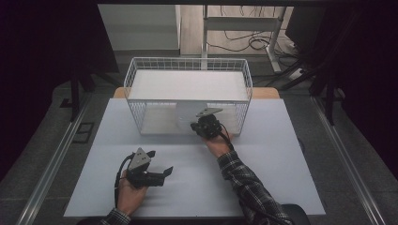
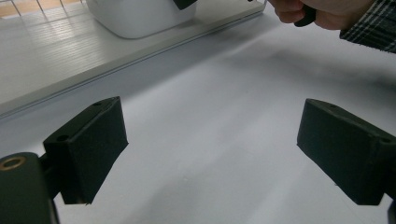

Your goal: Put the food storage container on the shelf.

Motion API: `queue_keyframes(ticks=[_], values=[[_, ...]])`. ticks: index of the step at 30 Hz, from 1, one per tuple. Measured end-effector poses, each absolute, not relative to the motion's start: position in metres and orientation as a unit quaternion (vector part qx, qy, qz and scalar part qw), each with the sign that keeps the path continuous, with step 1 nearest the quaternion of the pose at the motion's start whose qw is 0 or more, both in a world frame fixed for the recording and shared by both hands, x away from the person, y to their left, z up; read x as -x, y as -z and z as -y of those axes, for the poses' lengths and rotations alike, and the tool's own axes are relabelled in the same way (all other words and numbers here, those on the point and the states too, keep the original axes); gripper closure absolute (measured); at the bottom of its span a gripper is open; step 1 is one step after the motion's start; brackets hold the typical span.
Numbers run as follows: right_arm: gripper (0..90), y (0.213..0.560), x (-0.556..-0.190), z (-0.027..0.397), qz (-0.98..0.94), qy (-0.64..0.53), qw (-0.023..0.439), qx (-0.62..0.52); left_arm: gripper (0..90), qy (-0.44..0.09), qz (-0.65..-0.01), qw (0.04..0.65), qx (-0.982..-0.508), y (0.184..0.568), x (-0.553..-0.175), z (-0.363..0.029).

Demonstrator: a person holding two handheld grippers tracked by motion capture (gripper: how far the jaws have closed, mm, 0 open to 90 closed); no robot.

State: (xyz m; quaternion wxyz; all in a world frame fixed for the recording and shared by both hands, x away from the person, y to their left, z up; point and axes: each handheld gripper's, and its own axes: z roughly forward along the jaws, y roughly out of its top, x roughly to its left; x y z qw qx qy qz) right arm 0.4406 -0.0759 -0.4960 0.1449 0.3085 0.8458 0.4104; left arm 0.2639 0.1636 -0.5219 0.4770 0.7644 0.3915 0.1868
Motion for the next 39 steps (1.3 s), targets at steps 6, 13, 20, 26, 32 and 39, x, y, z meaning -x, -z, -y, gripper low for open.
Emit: queue_keyframes(ticks=[6, 13, 20, 26, 32, 39], values=[[88.7, 0.494, -0.443, 0.077, -0.844, -0.416, 0.139, -0.308, 8.0, -0.186, -0.393, 0.477, -0.764, 0.522, -0.264, -0.164], [80.7, 0.491, -0.439, 0.077, -0.844, -0.424, 0.129, -0.303, 8.0, -0.184, -0.395, 0.475, -0.765, 0.522, -0.264, -0.164], [63.6, 0.487, -0.431, 0.081, -0.841, -0.432, 0.128, -0.299, 8.0, -0.175, -0.402, 0.47, -0.766, 0.52, -0.265, -0.165], [53.5, 0.485, -0.424, 0.085, -0.839, -0.436, 0.126, -0.299, 8.0, -0.172, -0.403, 0.469, -0.767, 0.521, -0.265, -0.165], [42.7, 0.483, -0.419, 0.088, -0.84, -0.437, 0.121, -0.297, 7.7, -0.168, -0.396, 0.471, -0.77, 0.522, -0.265, -0.163], [32.4, 0.48, -0.412, 0.091, -0.843, -0.439, 0.114, -0.289, 7.6, -0.167, -0.395, 0.472, -0.77, 0.521, -0.264, -0.163]])
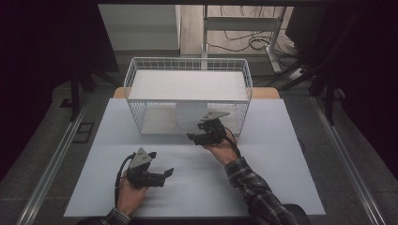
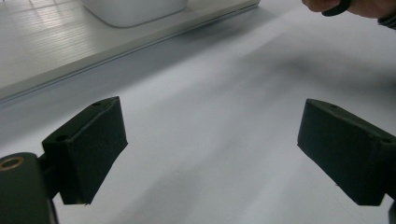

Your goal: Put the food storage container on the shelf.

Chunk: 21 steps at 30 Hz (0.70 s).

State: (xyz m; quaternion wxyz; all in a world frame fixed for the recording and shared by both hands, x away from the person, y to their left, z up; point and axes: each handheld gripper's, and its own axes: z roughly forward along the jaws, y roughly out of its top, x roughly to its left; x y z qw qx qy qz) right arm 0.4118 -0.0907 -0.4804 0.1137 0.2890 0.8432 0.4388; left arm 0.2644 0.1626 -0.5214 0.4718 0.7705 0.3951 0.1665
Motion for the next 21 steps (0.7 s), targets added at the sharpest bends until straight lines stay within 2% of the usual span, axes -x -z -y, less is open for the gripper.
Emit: queue_keyframes(ticks=[14, 21], values=[[17.9, 0.478, -0.399, 0.101, -0.844, -0.44, 0.119, -0.283, 7.6, -0.162, -0.396, 0.472, -0.771, 0.522, -0.264, -0.163], [13.6, 0.477, -0.392, 0.107, -0.844, -0.44, 0.12, -0.282, 7.6, -0.158, -0.396, 0.476, -0.769, 0.522, -0.265, -0.163]])
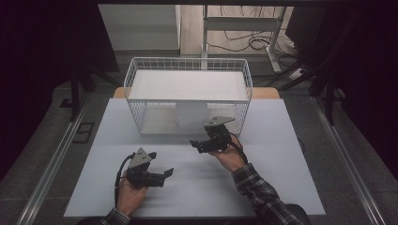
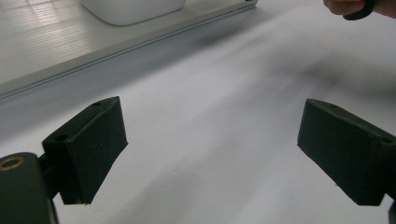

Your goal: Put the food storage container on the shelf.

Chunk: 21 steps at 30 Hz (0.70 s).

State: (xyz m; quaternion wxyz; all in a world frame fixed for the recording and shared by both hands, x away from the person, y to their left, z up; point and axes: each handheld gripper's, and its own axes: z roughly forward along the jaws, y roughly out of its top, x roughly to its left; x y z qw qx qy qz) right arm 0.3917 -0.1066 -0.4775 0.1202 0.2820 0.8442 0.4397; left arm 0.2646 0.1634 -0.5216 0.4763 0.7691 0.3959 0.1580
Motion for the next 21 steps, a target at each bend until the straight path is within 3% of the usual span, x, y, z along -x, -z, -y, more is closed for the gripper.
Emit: queue_keyframes(ticks=[21], values=[[0.8, 0.481, -0.362, 0.139, -0.847, -0.432, 0.12, -0.288, 6.7, -0.156, -0.392, 0.471, -0.774, 0.521, -0.264, -0.162]])
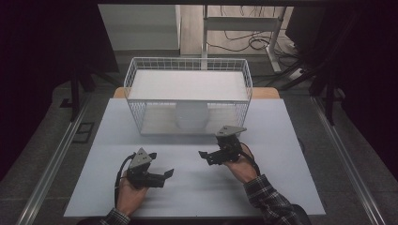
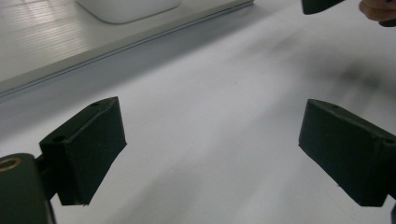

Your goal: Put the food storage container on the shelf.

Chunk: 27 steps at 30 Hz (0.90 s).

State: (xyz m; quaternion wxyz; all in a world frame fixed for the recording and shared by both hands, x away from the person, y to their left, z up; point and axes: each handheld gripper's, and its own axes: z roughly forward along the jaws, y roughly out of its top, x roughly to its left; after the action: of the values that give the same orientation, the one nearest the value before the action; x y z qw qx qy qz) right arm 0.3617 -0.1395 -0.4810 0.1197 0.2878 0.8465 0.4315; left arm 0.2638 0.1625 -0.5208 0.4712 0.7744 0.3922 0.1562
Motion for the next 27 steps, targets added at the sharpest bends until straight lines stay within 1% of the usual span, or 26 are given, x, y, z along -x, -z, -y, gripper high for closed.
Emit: queue_keyframes(ticks=[15, 27], values=[[0.0, 0.48, -0.336, 0.176, -0.841, -0.429, 0.134, -0.302, 6.3, -0.167, -0.393, 0.466, -0.775, 0.517, -0.261, -0.169], [0.0, 0.479, -0.313, 0.206, -0.831, -0.428, 0.158, -0.317, 6.4, -0.182, -0.402, 0.462, -0.77, 0.513, -0.252, -0.187]])
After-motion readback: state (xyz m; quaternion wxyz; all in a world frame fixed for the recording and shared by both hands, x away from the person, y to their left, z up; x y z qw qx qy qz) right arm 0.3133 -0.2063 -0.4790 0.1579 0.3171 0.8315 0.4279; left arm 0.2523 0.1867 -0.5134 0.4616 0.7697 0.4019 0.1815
